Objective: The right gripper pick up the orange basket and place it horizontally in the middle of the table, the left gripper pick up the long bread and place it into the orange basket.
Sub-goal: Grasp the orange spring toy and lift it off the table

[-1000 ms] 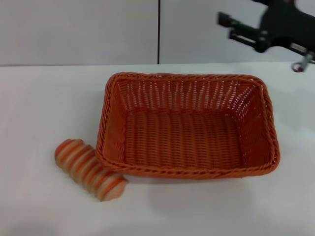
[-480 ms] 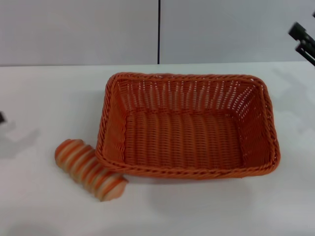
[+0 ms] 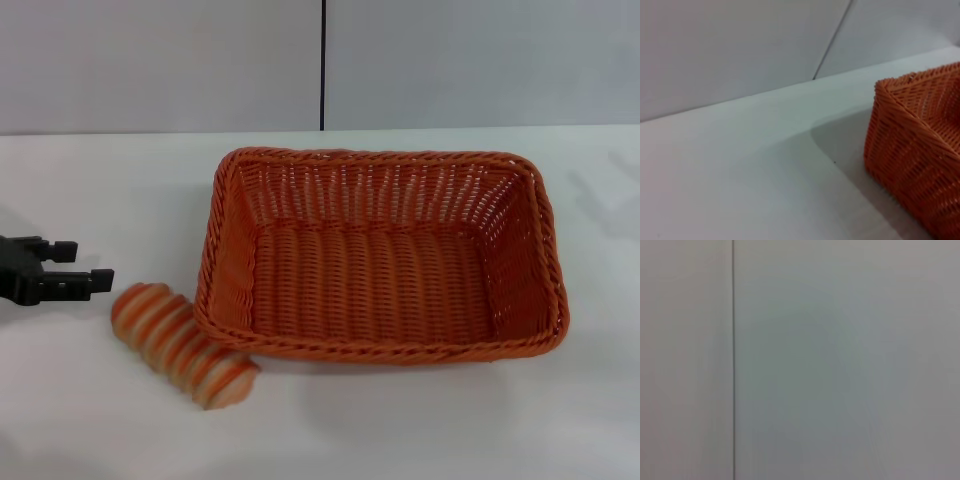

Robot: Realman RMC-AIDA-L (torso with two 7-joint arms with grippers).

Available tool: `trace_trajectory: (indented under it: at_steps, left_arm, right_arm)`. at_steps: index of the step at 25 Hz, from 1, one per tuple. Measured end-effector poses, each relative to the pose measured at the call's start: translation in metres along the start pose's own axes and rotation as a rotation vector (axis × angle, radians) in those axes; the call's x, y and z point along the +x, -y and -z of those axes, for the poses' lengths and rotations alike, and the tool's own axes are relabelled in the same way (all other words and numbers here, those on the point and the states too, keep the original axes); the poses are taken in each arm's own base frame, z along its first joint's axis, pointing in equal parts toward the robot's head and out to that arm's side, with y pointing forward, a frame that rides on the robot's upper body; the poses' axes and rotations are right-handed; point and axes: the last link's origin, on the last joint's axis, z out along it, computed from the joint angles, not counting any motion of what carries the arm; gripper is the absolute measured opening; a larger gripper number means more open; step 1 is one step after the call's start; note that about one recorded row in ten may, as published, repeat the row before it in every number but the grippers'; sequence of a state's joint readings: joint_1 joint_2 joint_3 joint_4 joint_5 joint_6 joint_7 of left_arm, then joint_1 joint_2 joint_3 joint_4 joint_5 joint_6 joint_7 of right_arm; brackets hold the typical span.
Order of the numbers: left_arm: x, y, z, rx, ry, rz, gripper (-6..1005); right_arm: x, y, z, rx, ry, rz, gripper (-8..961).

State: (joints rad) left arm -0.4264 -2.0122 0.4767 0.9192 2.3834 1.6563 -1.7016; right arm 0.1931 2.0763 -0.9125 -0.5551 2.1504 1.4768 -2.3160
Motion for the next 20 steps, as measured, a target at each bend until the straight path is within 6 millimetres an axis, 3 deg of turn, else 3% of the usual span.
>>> trace_trajectory:
  at_steps: [9,20]
  left_arm:
    - [-0.005,0.004,-0.018,0.046,0.136,-0.077,700]
    - [-0.010,0.002,-0.011,0.028,0.155,-0.056,694]
  right_arm:
    - [-0.002,0.001,0.005,0.008,0.011,0.002,674]
    - [-0.002,0.000,0.001,0.004,0.020,-0.003,674]
